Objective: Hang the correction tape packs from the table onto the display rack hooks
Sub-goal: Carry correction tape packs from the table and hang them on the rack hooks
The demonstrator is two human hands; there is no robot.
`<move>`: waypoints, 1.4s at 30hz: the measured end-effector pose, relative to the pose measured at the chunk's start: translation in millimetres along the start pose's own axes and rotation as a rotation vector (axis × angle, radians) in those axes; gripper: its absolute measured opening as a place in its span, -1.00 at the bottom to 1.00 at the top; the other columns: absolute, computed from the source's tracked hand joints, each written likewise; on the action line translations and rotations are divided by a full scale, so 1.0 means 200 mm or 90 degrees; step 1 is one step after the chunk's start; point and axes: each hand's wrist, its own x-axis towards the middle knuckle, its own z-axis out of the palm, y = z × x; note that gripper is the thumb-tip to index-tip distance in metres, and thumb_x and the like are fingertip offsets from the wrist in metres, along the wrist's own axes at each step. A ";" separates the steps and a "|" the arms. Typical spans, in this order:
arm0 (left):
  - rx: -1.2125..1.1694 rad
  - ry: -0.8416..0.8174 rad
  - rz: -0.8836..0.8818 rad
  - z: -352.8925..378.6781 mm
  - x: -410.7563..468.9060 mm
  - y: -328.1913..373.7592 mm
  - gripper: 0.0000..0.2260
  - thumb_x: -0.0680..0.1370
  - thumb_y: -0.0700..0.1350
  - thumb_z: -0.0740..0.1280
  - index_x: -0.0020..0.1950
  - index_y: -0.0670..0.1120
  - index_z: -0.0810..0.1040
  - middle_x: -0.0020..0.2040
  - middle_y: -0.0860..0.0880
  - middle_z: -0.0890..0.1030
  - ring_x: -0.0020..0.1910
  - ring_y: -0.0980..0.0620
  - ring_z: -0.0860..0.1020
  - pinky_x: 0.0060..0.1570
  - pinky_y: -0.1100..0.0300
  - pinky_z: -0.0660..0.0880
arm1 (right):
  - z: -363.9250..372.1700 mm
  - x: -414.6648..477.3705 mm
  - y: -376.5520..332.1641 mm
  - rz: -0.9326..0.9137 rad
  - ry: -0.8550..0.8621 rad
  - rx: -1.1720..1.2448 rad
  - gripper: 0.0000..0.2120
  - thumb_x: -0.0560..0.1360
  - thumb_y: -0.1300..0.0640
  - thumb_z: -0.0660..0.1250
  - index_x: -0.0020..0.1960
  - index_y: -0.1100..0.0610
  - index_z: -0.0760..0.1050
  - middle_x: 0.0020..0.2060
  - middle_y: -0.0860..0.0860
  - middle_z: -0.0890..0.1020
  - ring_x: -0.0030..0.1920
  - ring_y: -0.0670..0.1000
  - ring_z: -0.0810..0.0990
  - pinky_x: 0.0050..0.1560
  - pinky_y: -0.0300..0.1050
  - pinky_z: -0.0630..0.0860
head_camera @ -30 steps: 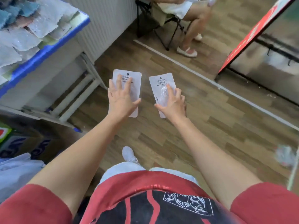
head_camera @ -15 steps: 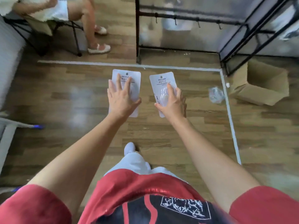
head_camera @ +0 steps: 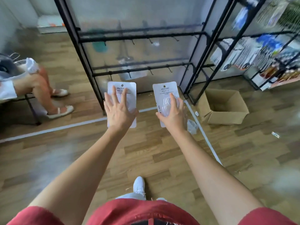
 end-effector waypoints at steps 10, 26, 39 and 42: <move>0.001 0.081 0.076 -0.05 0.84 0.56 -0.30 0.50 0.09 0.32 0.56 0.09 0.05 0.57 -0.09 -0.14 0.53 -0.25 -0.17 0.48 -0.09 -0.10 | -0.29 0.93 -0.03 -0.026 0.123 -0.007 -0.21 0.45 -0.15 0.37 0.54 0.00 0.07 0.44 0.10 0.21 0.33 0.20 0.30 0.21 0.15 0.41; -0.056 0.237 0.090 -0.03 1.78 1.44 -0.30 0.48 0.04 0.36 0.54 0.08 0.09 0.55 -0.07 -0.08 0.52 -0.22 -0.15 0.48 -0.08 -0.08 | -0.76 2.22 0.07 -0.194 0.280 0.145 -0.19 0.40 -0.08 0.47 0.51 0.11 0.19 0.40 0.22 0.32 0.34 0.26 0.35 0.24 0.24 0.42; -0.069 0.320 0.201 -0.20 2.56 1.81 -0.27 0.46 0.03 0.41 0.54 0.04 0.11 0.55 -0.11 -0.04 0.51 -0.25 -0.08 0.48 -0.17 -0.01 | -0.92 2.99 -0.06 -0.247 0.387 0.209 -0.21 0.35 -0.02 0.53 0.47 0.14 0.28 0.34 0.22 0.38 0.28 0.25 0.41 0.23 0.23 0.44; -0.067 0.329 0.217 -0.24 2.68 1.88 -0.26 0.48 0.06 0.40 0.55 0.07 0.09 0.57 -0.08 -0.05 0.53 -0.24 -0.13 0.47 -0.16 -0.05 | -0.92 3.11 -0.07 -0.245 0.397 0.217 -0.22 0.35 0.01 0.54 0.46 0.18 0.29 0.34 0.22 0.39 0.28 0.25 0.41 0.23 0.18 0.42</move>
